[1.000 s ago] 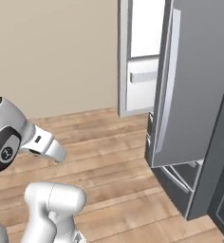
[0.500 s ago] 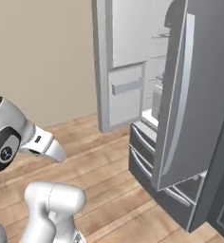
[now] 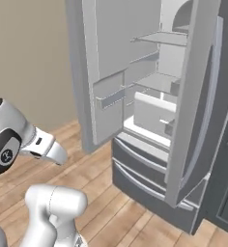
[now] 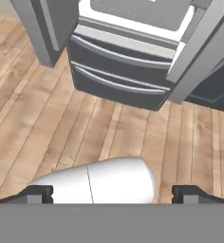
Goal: Pick the apple and kiwi from the fridge and place them inside the tupperware on the counter.
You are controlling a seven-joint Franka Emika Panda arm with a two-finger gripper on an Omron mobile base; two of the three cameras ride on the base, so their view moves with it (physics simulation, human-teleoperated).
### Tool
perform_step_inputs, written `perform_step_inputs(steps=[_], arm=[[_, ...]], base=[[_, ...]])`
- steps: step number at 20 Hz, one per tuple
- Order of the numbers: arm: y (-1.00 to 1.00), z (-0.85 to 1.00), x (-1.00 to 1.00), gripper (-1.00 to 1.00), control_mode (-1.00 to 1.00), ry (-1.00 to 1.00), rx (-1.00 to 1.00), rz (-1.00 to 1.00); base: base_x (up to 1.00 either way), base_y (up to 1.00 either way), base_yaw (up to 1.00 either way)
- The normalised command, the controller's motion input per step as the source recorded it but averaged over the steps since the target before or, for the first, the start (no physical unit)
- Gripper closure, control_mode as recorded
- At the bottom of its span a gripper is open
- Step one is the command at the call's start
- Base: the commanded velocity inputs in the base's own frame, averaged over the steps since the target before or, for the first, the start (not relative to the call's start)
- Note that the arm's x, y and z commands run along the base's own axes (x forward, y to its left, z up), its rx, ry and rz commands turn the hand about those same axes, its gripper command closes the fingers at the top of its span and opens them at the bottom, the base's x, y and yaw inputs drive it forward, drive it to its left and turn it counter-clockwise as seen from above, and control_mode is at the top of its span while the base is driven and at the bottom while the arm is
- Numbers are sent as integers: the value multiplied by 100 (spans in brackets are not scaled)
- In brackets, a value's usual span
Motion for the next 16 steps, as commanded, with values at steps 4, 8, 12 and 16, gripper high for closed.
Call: perform_step_inputs(steps=[4, 8, 12, 16], arm=[[0, 0, 0, -100, 100, 0, 0, 0], [0, 0, 0, -100, 100, 0, 0, 0], [0, 0, 0, -100, 100, 0, 0, 0], [0, 0, 0, -100, 100, 0, 0, 0]], base=[[78, 33, -48], [70, 22, -45], [48, 14, -47], [31, 5, -52]])
